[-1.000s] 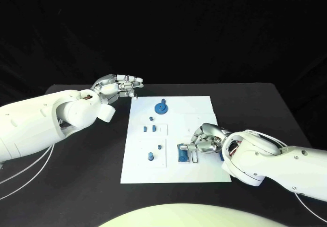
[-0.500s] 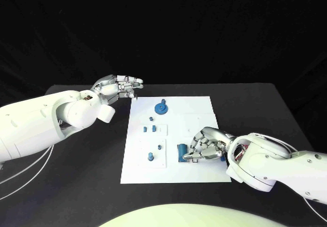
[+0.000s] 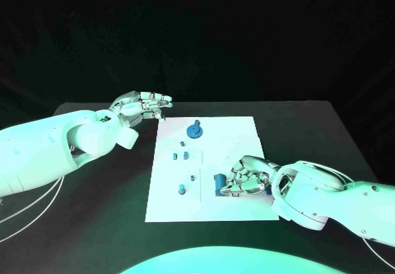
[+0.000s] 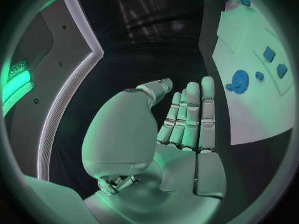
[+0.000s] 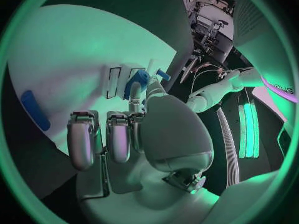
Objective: Assemble the parts on the task board
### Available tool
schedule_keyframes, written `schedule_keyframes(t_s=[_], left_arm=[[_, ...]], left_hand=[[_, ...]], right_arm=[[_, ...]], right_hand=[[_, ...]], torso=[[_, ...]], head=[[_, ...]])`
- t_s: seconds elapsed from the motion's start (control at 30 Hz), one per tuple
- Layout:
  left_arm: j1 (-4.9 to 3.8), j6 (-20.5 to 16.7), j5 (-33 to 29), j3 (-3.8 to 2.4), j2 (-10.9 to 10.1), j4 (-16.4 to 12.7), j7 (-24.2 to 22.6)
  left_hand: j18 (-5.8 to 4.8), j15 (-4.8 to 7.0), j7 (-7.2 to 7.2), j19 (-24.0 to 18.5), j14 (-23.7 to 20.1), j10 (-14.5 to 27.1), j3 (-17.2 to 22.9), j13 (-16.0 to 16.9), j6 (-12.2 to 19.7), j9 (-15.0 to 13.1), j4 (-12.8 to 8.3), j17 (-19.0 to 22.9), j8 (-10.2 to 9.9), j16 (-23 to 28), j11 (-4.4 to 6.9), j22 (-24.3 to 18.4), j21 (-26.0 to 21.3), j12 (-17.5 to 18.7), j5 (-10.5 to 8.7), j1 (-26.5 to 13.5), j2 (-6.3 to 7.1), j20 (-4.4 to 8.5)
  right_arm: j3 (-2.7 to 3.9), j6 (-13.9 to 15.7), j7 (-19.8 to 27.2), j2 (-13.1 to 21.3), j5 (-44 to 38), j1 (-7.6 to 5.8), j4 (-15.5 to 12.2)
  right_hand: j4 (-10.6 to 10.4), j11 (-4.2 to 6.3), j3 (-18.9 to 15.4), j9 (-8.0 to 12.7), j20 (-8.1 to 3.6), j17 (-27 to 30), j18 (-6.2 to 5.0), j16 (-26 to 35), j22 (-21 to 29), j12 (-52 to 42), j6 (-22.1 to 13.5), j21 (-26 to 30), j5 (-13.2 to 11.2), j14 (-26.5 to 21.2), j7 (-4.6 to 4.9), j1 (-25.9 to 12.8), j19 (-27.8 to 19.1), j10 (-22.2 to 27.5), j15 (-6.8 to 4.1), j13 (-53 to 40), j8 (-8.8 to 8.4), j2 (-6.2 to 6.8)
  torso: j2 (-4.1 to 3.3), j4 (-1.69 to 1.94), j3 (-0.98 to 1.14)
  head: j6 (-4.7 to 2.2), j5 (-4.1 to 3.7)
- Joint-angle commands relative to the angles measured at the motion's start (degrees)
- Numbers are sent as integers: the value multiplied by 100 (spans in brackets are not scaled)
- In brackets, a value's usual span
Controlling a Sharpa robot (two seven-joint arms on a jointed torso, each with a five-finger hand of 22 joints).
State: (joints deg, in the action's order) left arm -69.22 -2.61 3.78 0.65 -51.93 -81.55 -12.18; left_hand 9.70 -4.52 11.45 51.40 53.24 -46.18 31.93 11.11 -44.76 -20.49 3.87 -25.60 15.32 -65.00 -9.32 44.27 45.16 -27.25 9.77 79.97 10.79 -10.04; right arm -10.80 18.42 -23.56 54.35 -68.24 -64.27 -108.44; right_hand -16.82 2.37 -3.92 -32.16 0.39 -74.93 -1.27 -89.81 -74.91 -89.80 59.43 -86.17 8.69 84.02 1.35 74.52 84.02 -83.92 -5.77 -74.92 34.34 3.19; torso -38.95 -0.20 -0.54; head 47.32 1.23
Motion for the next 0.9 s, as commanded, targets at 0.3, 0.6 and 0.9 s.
schedule_keyframes(t_s=[0.3,0.6,0.9], left_arm=[[-2,78,5,-3,-18,-13,-28],[-2,78,22,-2,-24,-8,-23],[-2,80,24,-1,-25,-7,-19]], left_hand=[[84,-42,132,31,2,38,1,-5,35,6,38,9,29,-3,2,-5,-20,-28,12,-47,18,-7],[84,-42,132,31,2,38,1,-5,35,6,38,9,29,-3,2,-5,-20,-28,12,-47,18,-7],[85,-41,130,40,1,48,4,-11,36,4,36,11,39,-6,3,-13,-31,-44,13,-37,16,-6]], right_arm=[[-1,89,-317,-50,-237,43,117],[-1,-217,-130,-30,-170,47,113],[-1,-461,-5,-26,-83,49,98]], right_hand=[[20,69,87,-46,-50,-1507,64,-19,-1392,-20,-39,-49,107,598,-57,42,549,-608,-57,-1508,39,-192],[14,67,36,-70,-55,-1507,67,-19,-1398,-20,-59,-64,104,598,-51,47,551,-608,-60,-1508,57,-96],[6,50,-45,-112,-48,-1507,61,-19,-1389,-20,-65,-29,-175,598,-32,25,545,-608,-46,-1508,89,229]], torso=[[3,-10,4],[2,-10,9],[-1,-11,3]], head=[[14,-18],[11,-9],[16,-2]])
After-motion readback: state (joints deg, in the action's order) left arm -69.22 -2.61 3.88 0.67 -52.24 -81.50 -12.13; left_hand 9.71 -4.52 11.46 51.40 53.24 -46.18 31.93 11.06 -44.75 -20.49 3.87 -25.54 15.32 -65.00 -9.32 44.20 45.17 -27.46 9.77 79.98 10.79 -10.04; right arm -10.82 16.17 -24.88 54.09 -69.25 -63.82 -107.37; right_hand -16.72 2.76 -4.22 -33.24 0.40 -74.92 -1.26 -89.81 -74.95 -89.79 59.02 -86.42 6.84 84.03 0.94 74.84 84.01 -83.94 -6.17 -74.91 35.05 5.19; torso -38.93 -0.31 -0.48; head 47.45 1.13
